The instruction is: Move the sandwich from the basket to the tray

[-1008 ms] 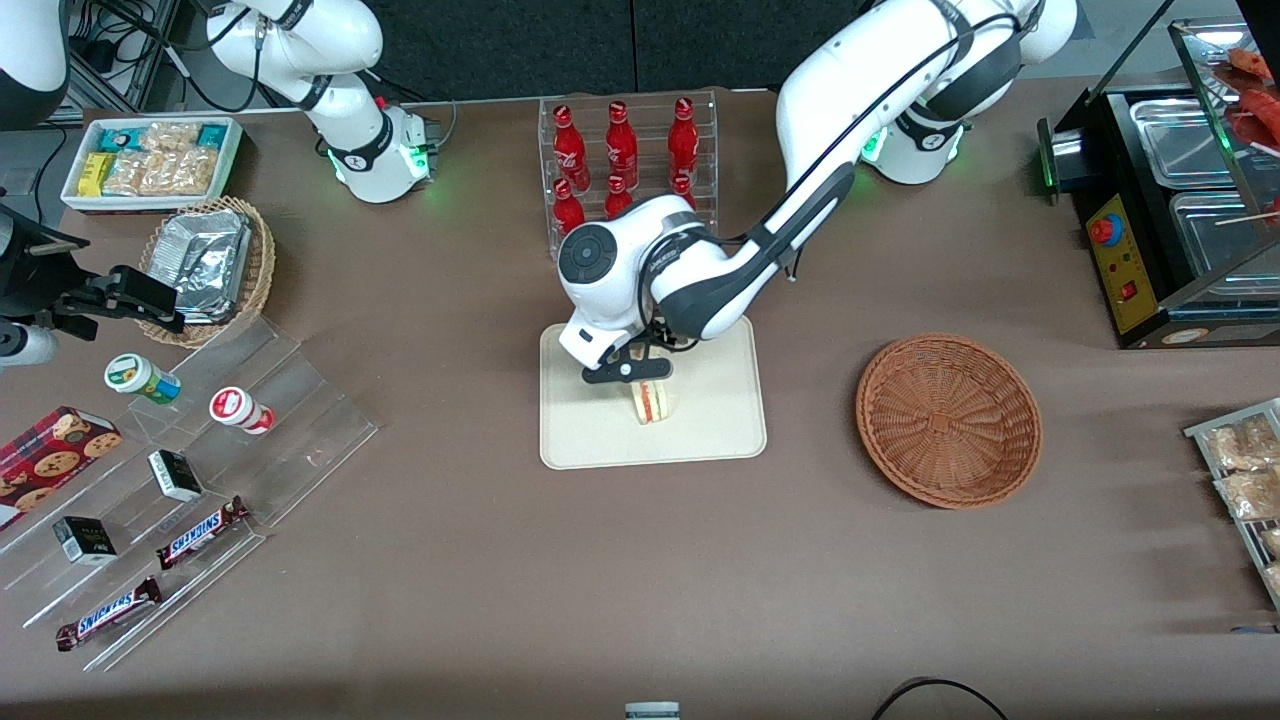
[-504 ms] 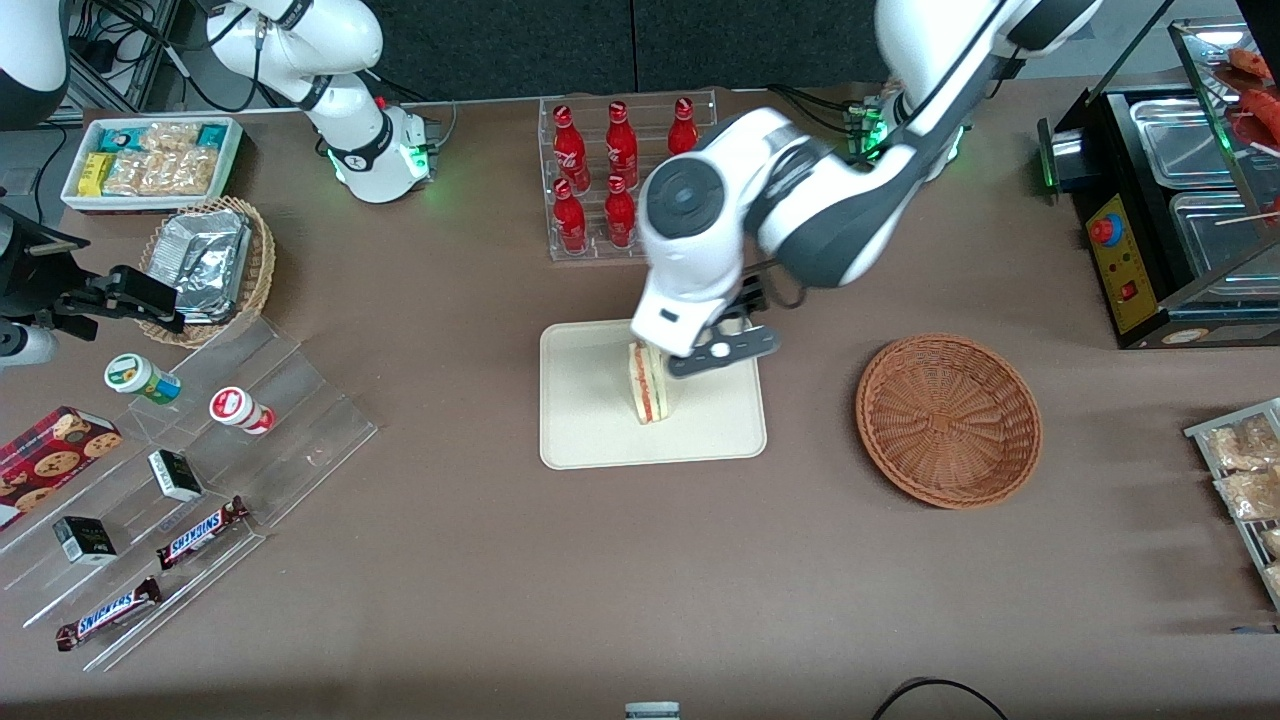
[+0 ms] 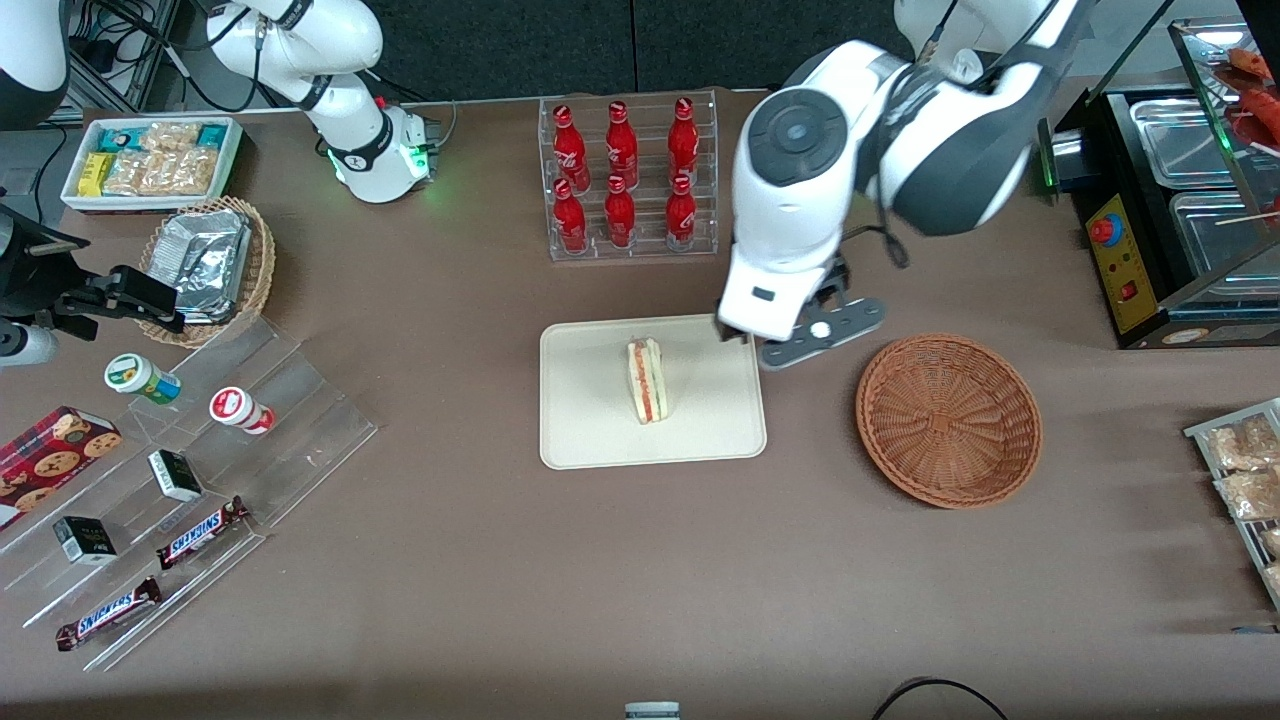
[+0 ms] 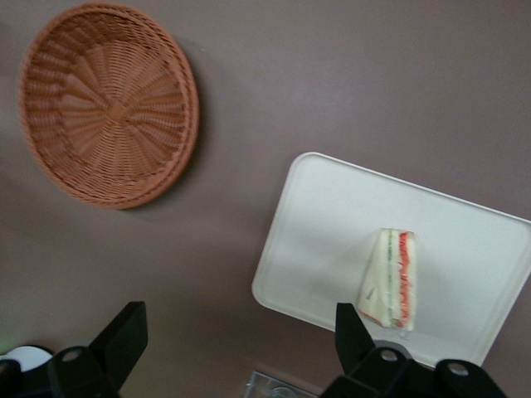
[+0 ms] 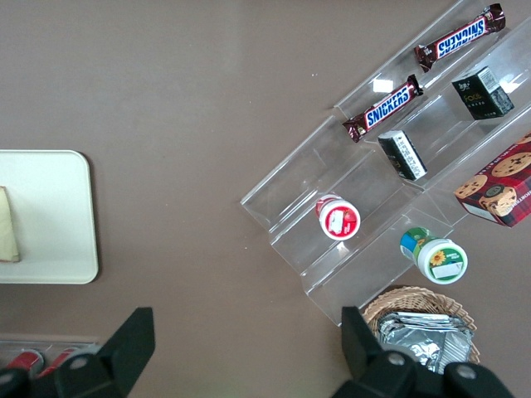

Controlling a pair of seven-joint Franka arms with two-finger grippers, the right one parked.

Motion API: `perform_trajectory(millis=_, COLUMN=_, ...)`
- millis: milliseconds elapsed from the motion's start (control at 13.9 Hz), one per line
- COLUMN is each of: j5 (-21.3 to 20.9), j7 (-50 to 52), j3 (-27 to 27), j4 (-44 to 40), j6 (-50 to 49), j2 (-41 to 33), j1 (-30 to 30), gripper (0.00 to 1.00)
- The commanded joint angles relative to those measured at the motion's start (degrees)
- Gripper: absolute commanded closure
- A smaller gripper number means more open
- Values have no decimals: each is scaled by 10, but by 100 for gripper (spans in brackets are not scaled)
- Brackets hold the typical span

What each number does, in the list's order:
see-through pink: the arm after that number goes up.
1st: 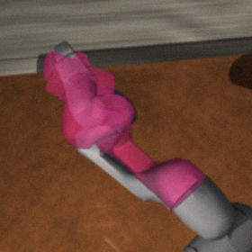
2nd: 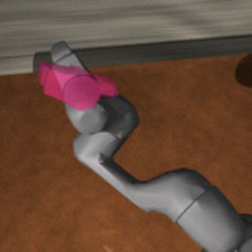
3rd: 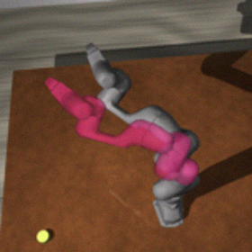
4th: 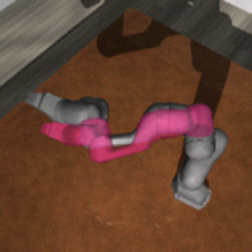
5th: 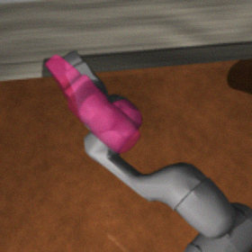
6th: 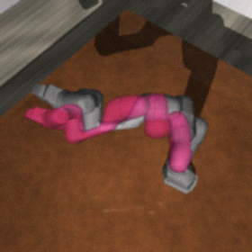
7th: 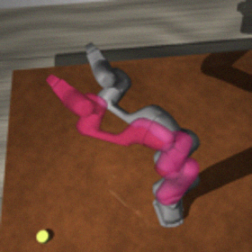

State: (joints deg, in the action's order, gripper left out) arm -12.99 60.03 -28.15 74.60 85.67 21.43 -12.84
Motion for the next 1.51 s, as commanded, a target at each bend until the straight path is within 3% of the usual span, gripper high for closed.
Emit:
perform_trajectory(millis=0, j5=59, j7=-119, j3=9, j4=18, j6=-51, j2=-64, j1=61, gripper=0)
perform_trajectory(millis=360, j5=87, j7=-363, j3=156, j4=20, j6=-141, j2=-118, j1=67, gripper=0)
perform_trajectory(millis=648, j5=124, j7=-536, j3=243, j4=60, j6=-152, j2=-160, j1=87, gripper=0)
perform_trajectory(millis=1008, j5=129, j7=-642, j3=275, j4=104, j6=-143, j2=-197, j1=107, gripper=0)
perform_trajectory(millis=1440, j5=127, j7=-594, j3=270, j4=92, j6=-130, j2=-187, j1=106, gripper=0)
